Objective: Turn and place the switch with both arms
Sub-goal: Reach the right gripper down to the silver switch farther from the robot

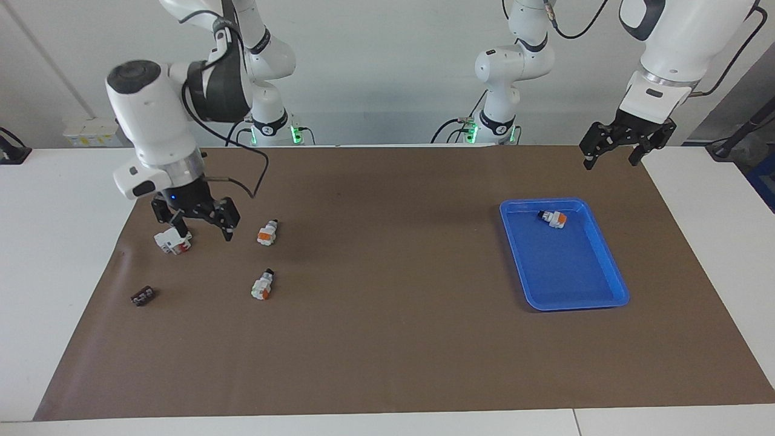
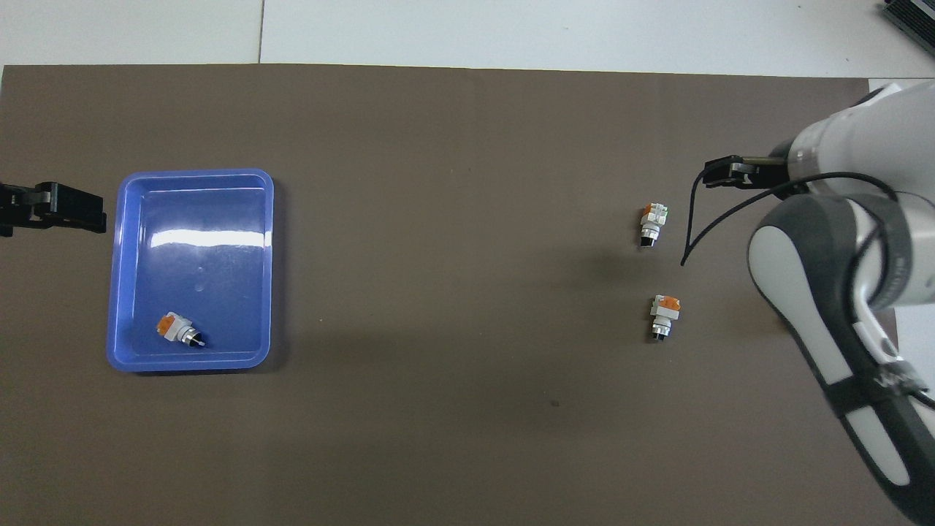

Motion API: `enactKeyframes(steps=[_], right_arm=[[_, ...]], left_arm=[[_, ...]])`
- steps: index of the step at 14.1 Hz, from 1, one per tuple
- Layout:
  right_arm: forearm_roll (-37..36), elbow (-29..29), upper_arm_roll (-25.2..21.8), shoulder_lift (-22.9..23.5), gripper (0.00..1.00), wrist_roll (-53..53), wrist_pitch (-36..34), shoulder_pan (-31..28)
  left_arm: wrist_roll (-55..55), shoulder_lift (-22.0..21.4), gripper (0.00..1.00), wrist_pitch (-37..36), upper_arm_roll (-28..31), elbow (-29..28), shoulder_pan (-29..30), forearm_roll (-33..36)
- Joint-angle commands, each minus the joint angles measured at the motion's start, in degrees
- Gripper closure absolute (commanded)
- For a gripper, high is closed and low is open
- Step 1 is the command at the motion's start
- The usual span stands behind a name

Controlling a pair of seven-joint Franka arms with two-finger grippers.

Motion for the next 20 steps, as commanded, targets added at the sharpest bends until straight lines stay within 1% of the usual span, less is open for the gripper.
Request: enactKeyframes(steps=[1,2,3,7,9,10,12,13,17,20], right_arm=[[0.7,1.3,0.1,6.8,0.0,3.5,7.4,0.6],[0.7,1.1,0.1,9.2,0.0,3.7,9.5,0.8],[0.8,0.6,0.1,10.5,0.0,3.6,10.9,0.8],[1.0,-0.3,0.5,13.8,0.0,3.1,14.1,1.2],[1.1,-1.2,0.6,14.7,0.0,3.2,14.6,1.8],[1.1,-1.8,0.7,15.1,0.0,3.1,16.1,2.1],[1.0,-3.9,0.7,15.8,0.0,3.0,19.9,2.1],[1.1,-4.6,0.7,15.9,0.0,2.8,20.7,2.1],[1.1,-5.0,0.6,15.5,0.0,2.0,19.9,2.2],[1.1,-5.0,0.7,14.3,0.0,2.2,17.8,2.2]], left_arm=[[0.4,-1.7,0.0,0.0,0.0,-1.9,0.5,-0.9],[0.4,-1.7,0.0,0.0,0.0,-1.9,0.5,-0.9],[0.4,-1.7,0.0,0.1,0.0,-1.9,0.5,-0.9],[0.4,-1.7,0.0,0.0,0.0,-1.9,0.5,-0.9],[0.4,-1.7,0.0,0.1,0.0,-1.9,0.5,-0.9],[0.4,-1.7,0.0,0.0,0.0,-1.9,0.5,-0.9],[0.4,-1.7,0.0,0.1,0.0,-1.9,0.5,-0.9],[0.4,-1.7,0.0,0.1,0.0,-1.9,0.5,-0.9],[0.4,-1.7,0.0,0.0,0.0,-1.9,0.5,-0.9],[0.4,-1.7,0.0,0.0,0.0,-1.9,0.5,-0.8]])
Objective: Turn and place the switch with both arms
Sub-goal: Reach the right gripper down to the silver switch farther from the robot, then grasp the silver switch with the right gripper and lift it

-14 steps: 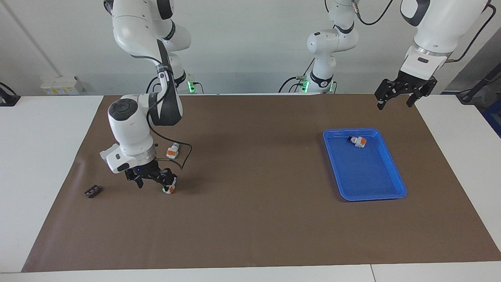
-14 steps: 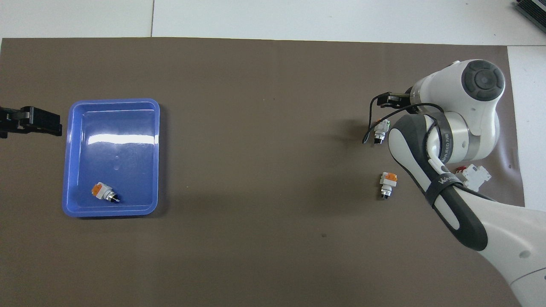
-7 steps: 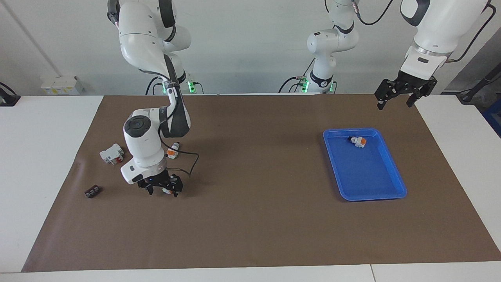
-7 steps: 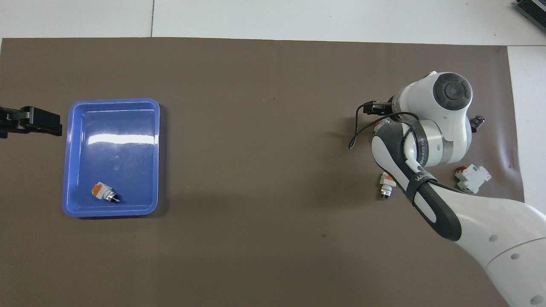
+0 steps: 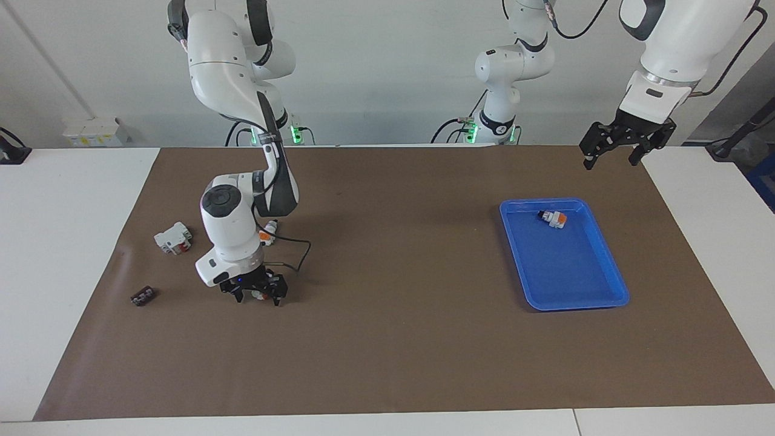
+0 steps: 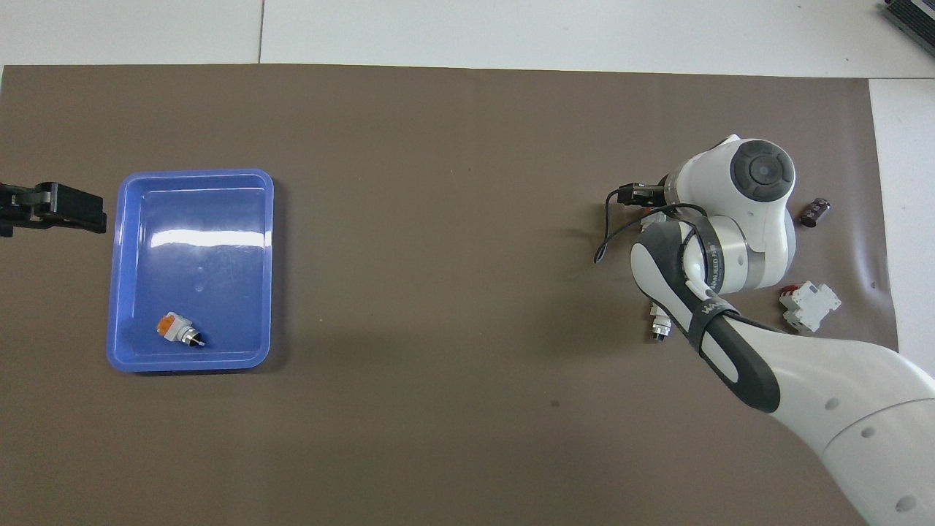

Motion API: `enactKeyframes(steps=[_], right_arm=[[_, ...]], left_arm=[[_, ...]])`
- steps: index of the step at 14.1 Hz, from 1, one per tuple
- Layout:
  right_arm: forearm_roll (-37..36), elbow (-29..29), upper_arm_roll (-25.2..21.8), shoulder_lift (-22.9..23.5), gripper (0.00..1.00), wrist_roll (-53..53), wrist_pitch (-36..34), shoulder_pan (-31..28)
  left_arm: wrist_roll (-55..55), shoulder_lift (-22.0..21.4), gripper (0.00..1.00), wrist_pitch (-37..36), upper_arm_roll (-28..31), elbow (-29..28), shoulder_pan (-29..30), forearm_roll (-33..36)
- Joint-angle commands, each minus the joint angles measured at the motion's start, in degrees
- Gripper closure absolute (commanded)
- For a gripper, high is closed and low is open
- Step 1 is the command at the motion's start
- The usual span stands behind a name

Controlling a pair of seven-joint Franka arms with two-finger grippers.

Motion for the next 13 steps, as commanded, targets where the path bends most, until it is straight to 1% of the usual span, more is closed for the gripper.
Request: enactKeyframes(steps=[1,3,4,7,8,9,10,13], right_arm=[[1.0,-1.1,0.1,-1.9,0.01,-0.9,-1.4,-0.1],[1.3,-2.2,0.1,-2.4,0.02,-1.0,-1.3,-0.1],[1.3,-2.8,0.1,-2.5,0.04,-1.0,-1.3,-0.1],[1.3,-3.0,0.1,-2.6,0.23,-1.3,-1.2,-0.1],[1.3,-3.1,0.1,-2.6,0.33,-1.2,-1.2,-0.1],[1.3,-3.3,0.1,-2.7,0.61,-1.3,-1.2,-0.1],[1.3,-3.2,0.1,-2.7,1.0,-1.3,-1.3,-0.1],[1.5,-1.9,0.1,-2.6,1.0,-0.6,-2.7,-0.8]], left_arm=[[0.4,-1.7,0.0,0.1,0.0,-1.9,0.5,-0.9],[0.4,-1.7,0.0,0.1,0.0,-1.9,0.5,-0.9],[0.4,-1.7,0.0,0.0,0.0,-1.9,0.5,-0.9],[0.4,-1.7,0.0,0.0,0.0,-1.9,0.5,-0.9],[0.4,-1.7,0.0,0.0,0.0,-1.9,0.5,-0.9],[0.4,-1.7,0.0,0.0,0.0,-1.9,0.5,-0.9],[0.4,-1.7,0.0,0.1,0.0,-1.9,0.5,-0.9],[0.4,-1.7,0.0,0.1,0.0,-1.9,0.5,-0.9]])
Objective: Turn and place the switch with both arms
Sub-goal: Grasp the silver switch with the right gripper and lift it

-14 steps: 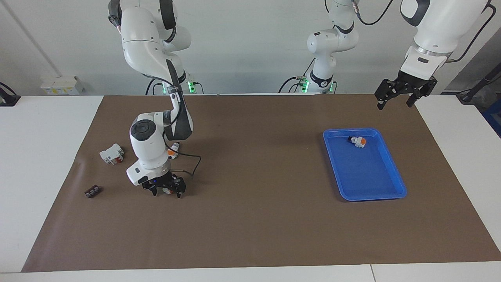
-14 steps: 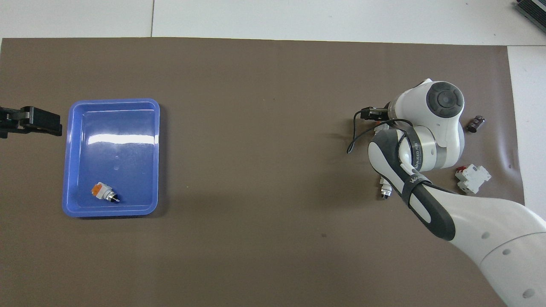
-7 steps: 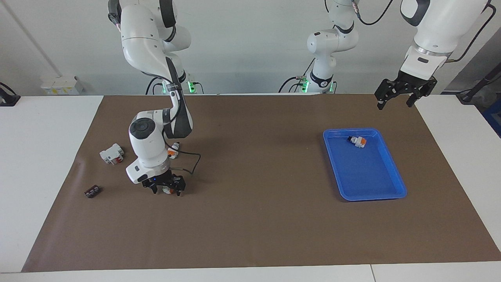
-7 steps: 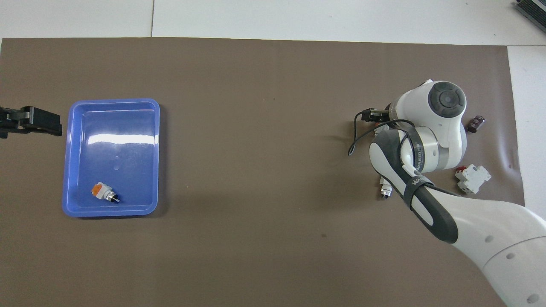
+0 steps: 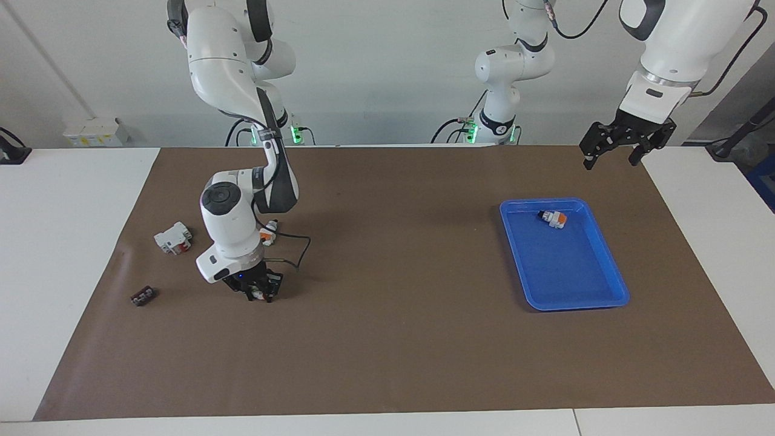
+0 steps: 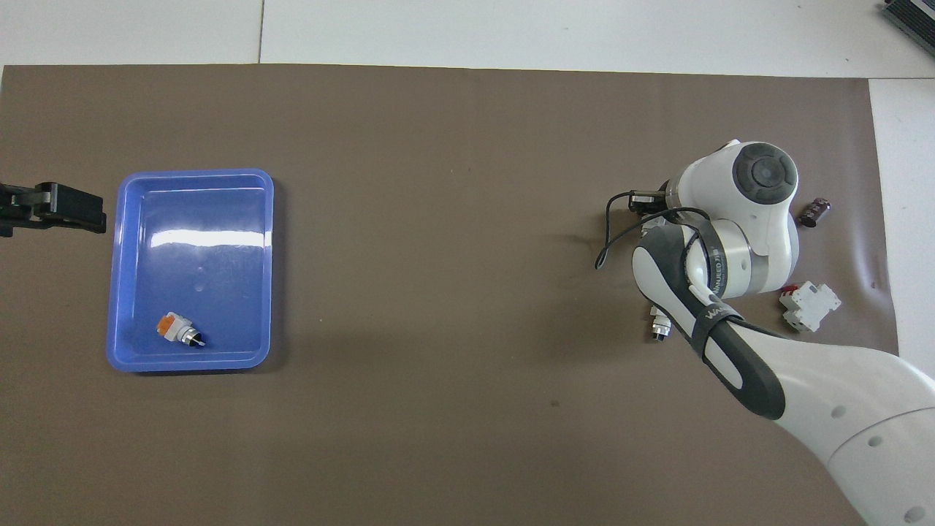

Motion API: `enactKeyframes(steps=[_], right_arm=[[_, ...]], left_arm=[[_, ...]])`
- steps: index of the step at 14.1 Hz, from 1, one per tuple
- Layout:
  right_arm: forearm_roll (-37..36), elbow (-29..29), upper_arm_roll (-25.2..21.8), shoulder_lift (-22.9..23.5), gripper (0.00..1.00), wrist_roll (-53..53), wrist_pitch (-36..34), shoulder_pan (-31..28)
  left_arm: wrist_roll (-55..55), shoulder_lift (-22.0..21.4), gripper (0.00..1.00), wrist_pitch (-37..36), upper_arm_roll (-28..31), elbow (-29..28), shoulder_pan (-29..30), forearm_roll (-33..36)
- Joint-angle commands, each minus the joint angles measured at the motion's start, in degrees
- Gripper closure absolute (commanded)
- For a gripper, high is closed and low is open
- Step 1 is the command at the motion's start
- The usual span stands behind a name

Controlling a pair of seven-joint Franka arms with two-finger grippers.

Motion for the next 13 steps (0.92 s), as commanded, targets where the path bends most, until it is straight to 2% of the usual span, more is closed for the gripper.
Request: enactKeyframes(steps=[1,3,4,7,10,13], right_arm=[[5.1,1.2,0.2,-1.2,1.0,1.4,-3.1,-0.8],[14.1,5.2,0.1,-1.6,1.0,2.8,-8.2,-0.9],[15.9,7.0,-0.2,-2.2,1.0,4.6,-11.2,-0.9],[16.6,9.0,0.1,-6.3,1.0,16.9,-18.5,-1.0],[21.5,9.8,0.2,-10.4,1.0,25.1,-26.7,0.0],[21.9,11.5,1.5,-13.2,1.0,38.8,-32.6,1.7]], left_arm=[[0.3,-1.7,0.0,0.1,0.0,-1.9,0.5,-0.8],[0.4,-1.7,0.0,0.0,0.0,-1.9,0.5,-0.9],[0.4,-1.7,0.0,0.0,0.0,-1.9,0.5,-0.9],[0.4,-1.7,0.0,0.1,0.0,-1.9,0.5,-0.9],[0.4,-1.7,0.0,0.0,0.0,-1.9,0.5,-0.9],[0.4,-1.7,0.0,0.1,0.0,-1.9,0.5,-0.9]])
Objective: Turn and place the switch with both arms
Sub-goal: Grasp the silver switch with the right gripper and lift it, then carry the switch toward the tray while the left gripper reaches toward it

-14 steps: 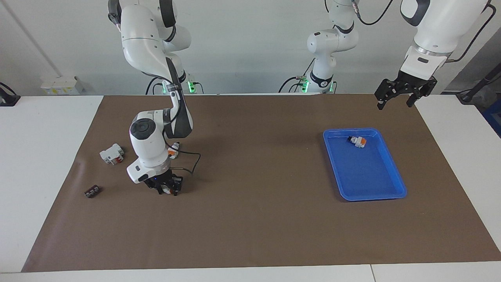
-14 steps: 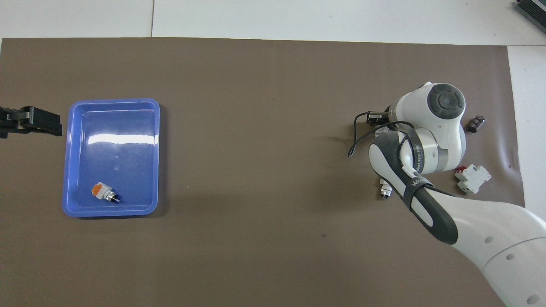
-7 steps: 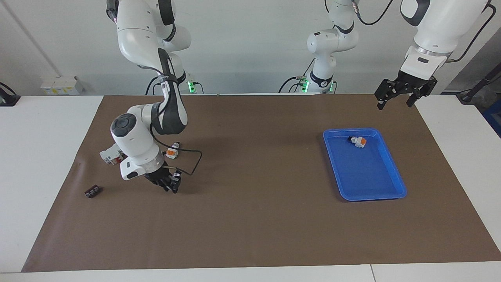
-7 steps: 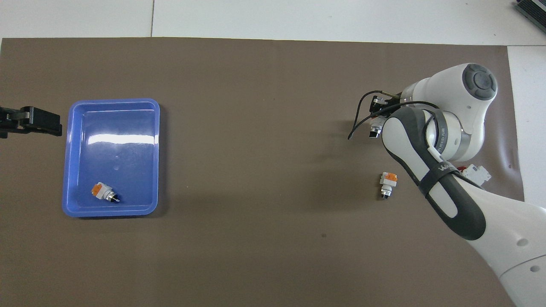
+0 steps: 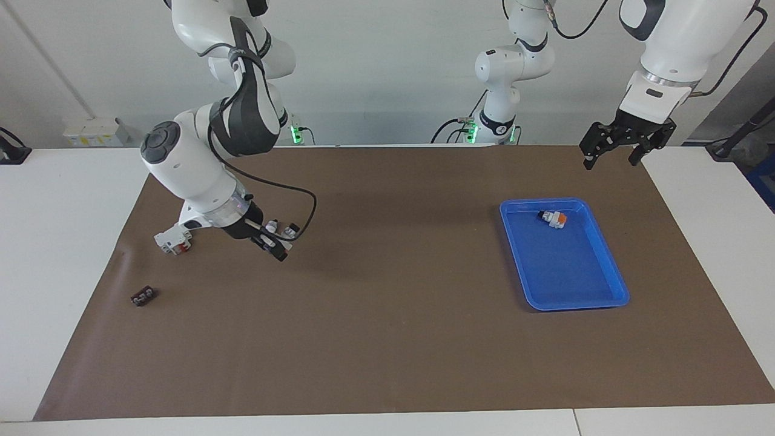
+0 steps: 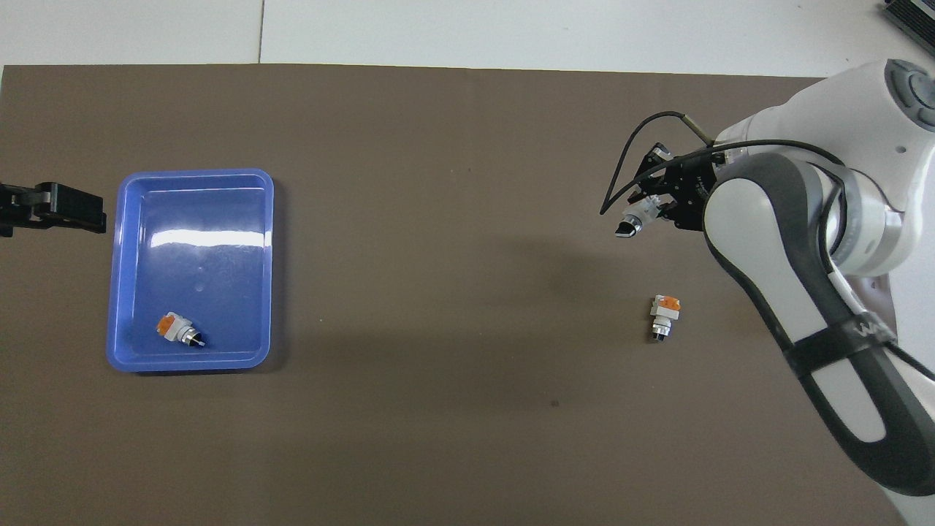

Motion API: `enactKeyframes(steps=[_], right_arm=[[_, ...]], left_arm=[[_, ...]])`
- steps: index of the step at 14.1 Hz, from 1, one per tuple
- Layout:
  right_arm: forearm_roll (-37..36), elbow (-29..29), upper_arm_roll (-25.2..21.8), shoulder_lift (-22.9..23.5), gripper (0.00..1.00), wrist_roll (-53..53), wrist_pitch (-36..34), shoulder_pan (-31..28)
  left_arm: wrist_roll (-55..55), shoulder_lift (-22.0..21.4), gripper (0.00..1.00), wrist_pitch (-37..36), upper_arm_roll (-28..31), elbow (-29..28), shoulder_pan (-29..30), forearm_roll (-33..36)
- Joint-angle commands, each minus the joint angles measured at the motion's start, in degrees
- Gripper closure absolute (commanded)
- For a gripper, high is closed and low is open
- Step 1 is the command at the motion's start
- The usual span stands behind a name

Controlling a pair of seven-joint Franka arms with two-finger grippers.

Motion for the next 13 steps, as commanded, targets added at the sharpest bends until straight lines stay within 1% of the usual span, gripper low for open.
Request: enactKeyframes(steps=[1,4,8,9,11,12,13], right_arm=[[1.8,1.4,2.8,-2.4,1.0,9.9,-3.7,0.6],[4.4,2.4,6.8,-4.1,1.0,26.9,-3.9,0.6],[4.9,4.1,12.4,-3.5,1.0,48.5,-0.7,0.7],[6.3,5.1,13.4,-3.4,1.0,52.1,0.8,1.3],[6.7,7.3,13.6,-2.4,1.0,57.1,3.7,3.8],[6.7,8.3,13.7,-2.0,1.0,57.2,3.9,4.7],[6.8,8.7,13.8,-1.9,1.0,56.7,4.0,5.8]], left_arm=[[0.4,-1.7,0.0,0.0,0.0,-1.9,0.5,-0.9],[0.4,-1.7,0.0,0.0,0.0,-1.9,0.5,-0.8],[0.7,-1.7,0.0,0.4,-0.5,-1.8,-0.5,-0.8],[0.9,-1.8,0.0,0.0,-0.5,-1.8,-0.5,-0.9],[0.3,-1.8,0.0,0.6,-0.8,-1.7,-1.0,-0.9],[-0.3,-1.7,0.0,1.0,-0.9,-1.7,-1.6,-1.1],[-1.8,-1.8,0.0,1.1,-0.9,-1.9,-1.6,-3.8]])
